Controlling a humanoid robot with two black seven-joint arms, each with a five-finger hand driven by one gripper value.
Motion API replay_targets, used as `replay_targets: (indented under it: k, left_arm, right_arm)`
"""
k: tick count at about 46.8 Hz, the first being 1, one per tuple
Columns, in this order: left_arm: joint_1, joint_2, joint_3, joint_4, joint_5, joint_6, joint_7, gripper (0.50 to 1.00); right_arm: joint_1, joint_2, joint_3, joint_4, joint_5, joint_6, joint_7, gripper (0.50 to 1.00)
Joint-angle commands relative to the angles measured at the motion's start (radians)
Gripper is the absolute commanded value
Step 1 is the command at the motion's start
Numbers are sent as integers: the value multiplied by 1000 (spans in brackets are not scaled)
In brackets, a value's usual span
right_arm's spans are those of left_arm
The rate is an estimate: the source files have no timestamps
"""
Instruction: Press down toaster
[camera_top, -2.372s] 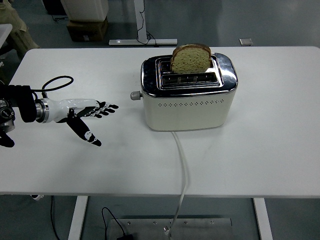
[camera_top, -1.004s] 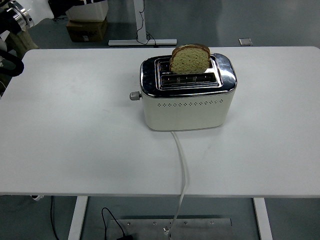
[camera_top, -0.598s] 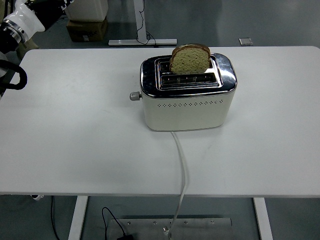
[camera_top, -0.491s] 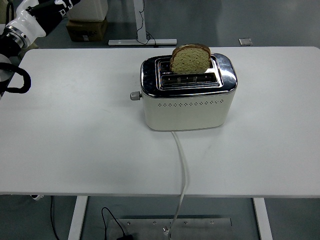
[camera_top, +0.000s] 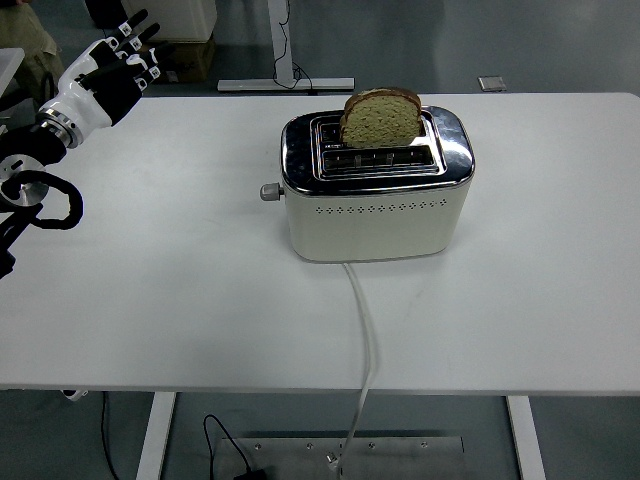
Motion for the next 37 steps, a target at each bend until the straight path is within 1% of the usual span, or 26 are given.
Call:
replay_targets:
  k: [1,22,28,37]
  left_arm:
    - [7,0,0,0,0,0,0,1000]
    - [14,-5,-1,0,0,1,-2,1000]
    - [16,-9,-1,0,0,15,-3,1000]
    - [18,-9,-1,0,0,15,-5,1000]
  right_arm:
    - [0,0,0,0,0,2,0,998]
    - [0,0,0,0,0,0,0,998]
    - [-1,0,0,0,0,0,0,998]
    - [0,0,0,0,0,0,6,998]
